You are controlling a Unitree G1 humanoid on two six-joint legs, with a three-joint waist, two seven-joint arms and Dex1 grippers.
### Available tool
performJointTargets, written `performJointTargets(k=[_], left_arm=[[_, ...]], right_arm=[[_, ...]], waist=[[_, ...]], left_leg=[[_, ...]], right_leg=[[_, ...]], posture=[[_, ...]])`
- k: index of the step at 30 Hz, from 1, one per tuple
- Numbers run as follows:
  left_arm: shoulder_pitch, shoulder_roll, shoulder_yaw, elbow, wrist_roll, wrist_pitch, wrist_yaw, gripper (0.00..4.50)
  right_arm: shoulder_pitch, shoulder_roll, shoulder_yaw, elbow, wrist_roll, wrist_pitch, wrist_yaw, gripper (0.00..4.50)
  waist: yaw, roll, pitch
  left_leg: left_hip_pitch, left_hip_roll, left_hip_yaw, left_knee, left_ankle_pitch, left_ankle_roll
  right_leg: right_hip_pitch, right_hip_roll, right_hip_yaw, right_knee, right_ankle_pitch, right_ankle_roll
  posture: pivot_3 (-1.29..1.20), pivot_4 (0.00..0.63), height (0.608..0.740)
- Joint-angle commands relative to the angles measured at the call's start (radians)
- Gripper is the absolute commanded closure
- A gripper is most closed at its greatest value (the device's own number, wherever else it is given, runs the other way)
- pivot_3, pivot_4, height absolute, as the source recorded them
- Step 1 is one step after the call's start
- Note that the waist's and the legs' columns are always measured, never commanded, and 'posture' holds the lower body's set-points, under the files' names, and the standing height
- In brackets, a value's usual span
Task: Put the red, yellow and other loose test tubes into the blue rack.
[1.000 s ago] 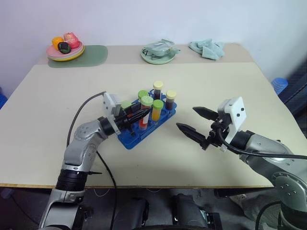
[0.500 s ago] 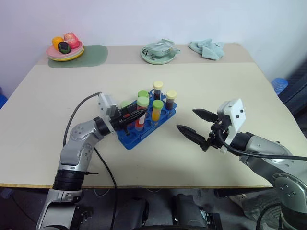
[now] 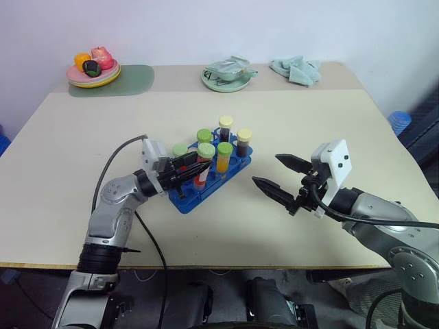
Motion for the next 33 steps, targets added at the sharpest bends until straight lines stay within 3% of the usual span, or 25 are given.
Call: performJointTargets(k=[1,3,10,15,26,30,33], left_arm=[[0.001,0.003,-0.014,0.075,0.078,-0.047,0.023,3.73],[-0.001,-0.002,-0.016,0.103,0.085,-0.078,0.015,3.73],[0.021,-0.020,0.010,0.061,0.025,-0.043,0.026,0.33],[0.041,0.005,0.048,-0.040,-0.032,0.036,0.041,0.33],[0.137,0.207,0.148,-0.253,-0.125,0.322,0.096,0.33],[0.175,0.225,0.221,-0.180,-0.038,0.139,0.105,0.33],[0.198,0.272,0.220,-0.157,-0.049,0.156,0.039,0.33]], right_arm=[[-0.007,-0.011,-0.026,-0.025,0.015,-0.011,0.001,0.18],[-0.008,-0.012,-0.027,-0.023,0.016,-0.011,0.002,0.18],[-0.012,-0.016,-0.024,-0.022,0.019,-0.010,-0.001,0.18],[-0.003,-0.021,-0.016,-0.003,0.004,-0.026,0.031,0.18],[0.071,-0.061,-0.038,0.080,-0.040,-0.075,0.170,0.18],[0.184,-0.068,-0.084,0.120,-0.089,-0.132,0.218,0.18],[0.288,-0.070,-0.138,0.151,-0.138,-0.213,0.280,0.18]], waist=[[0.000,0.000,0.000],[0.000,0.000,0.000],[0.001,-0.002,0.002],[0.001,-0.003,0.003],[0.002,-0.003,0.008],[0.004,-0.002,0.008],[0.004,-0.002,0.009]], left_leg=[[0.000,0.000,0.000,0.000,0.000,0.000],[0.000,0.000,0.000,0.000,0.000,0.001],[0.000,0.000,0.000,0.000,-0.003,0.004],[-0.001,0.000,0.000,0.000,-0.001,0.002],[-0.001,0.000,0.000,-0.001,-0.003,0.005],[-0.001,0.000,0.000,-0.001,-0.003,0.004],[-0.001,0.000,0.000,-0.002,-0.001,0.001]], right_leg=[[0.000,0.000,0.000,0.000,0.000,0.000],[0.000,0.000,0.000,0.000,0.000,0.000],[0.000,0.000,0.000,0.000,0.000,0.000],[0.000,0.000,0.000,0.000,0.000,0.000],[0.000,0.000,0.000,-0.001,0.000,0.000],[0.000,0.000,0.000,-0.003,0.000,0.000],[0.001,0.000,-0.001,-0.004,0.000,0.000]], posture=[[0.00,0.150,0.740],[0.00,0.150,0.740],[0.00,0.150,0.740],[0.00,0.150,0.740],[0.00,0.150,0.740],[0.00,0.150,0.740],[0.00,0.150,0.740]])
